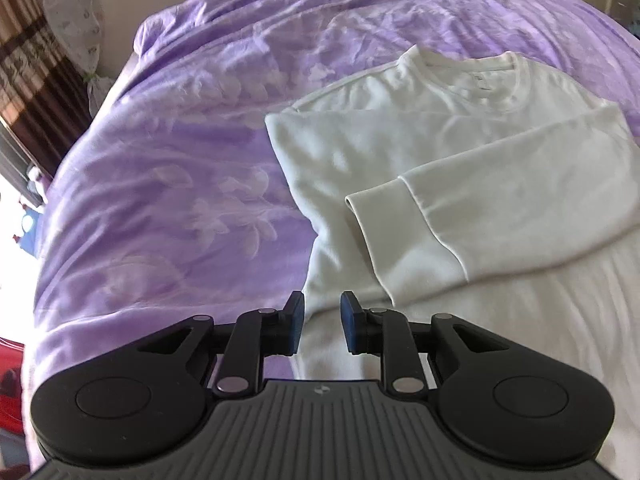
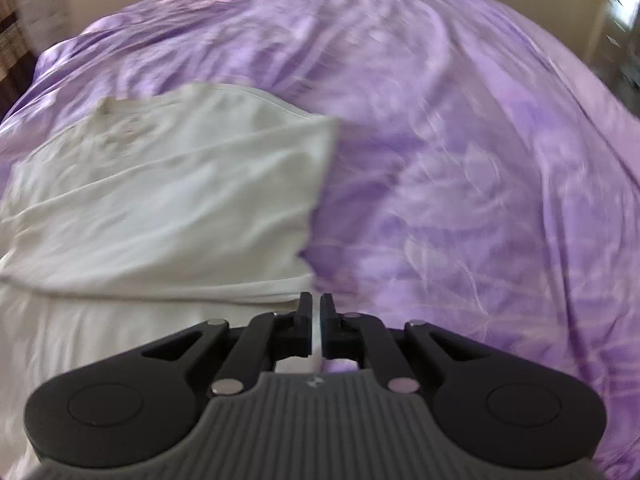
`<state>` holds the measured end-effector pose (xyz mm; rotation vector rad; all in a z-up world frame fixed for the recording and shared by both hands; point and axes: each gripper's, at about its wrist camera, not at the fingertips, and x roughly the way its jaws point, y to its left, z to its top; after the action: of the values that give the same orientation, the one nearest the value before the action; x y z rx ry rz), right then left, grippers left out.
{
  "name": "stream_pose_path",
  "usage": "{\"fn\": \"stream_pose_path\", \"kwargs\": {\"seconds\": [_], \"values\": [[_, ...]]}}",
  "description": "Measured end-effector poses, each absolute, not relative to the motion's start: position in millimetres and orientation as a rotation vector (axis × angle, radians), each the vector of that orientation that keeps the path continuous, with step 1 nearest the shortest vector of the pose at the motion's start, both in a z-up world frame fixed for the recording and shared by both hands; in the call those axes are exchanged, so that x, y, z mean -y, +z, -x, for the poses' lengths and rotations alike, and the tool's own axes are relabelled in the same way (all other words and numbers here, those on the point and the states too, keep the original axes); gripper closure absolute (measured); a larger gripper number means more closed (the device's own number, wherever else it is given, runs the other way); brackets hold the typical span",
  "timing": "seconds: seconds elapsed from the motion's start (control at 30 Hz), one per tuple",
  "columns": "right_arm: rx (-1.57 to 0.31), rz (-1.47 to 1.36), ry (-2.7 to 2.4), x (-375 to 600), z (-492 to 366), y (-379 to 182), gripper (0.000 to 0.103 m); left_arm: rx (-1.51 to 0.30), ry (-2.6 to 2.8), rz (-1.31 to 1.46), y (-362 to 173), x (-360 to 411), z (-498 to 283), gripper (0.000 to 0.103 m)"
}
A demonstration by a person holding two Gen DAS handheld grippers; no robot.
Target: Fold small clothes
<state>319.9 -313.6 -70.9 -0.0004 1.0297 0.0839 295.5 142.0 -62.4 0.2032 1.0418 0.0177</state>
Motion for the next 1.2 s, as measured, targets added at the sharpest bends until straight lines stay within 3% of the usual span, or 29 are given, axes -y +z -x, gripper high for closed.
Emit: {"fn": "stream_pose_path", "kwargs": {"seconds": [0.23,0.43,0.53,0.73,0.87,0.93,1.07,1.2], "values": [[-0.995,0.119,0.233,287,-263,-11,0.098,-0.972,0.002,-0.351,-8,-131,-241,0.076],[-1.028,0.211,0.348,271,-202,15,0.093,-0.937,-0.107,-0.494,25,-117,-182,0.066],[-1.052,0.254,0.402,268,-171,22,0.083,-0.937,-0.171,-0.563,30,-110,-154,0.064],[-1.092,0.334,0.473,262,-119,23,0.079,-0.959,-0.303,-0.674,22,-101,-104,0.06],[-1.113,0.389,0.531,255,-89,16,0.067,-0.948,-0.391,-0.756,12,-97,-73,0.057],[-1.106,0.439,0.547,250,-74,13,0.066,-0.935,-0.452,-0.792,7,-97,-57,0.056],[-1.095,0.51,0.615,246,-55,11,0.058,-0.958,-0.547,-0.835,-5,-101,-37,0.044],[-1.103,0.58,0.681,244,-46,6,0.058,-1.0,-0.628,-0.885,-19,-100,-26,0.041]]}}
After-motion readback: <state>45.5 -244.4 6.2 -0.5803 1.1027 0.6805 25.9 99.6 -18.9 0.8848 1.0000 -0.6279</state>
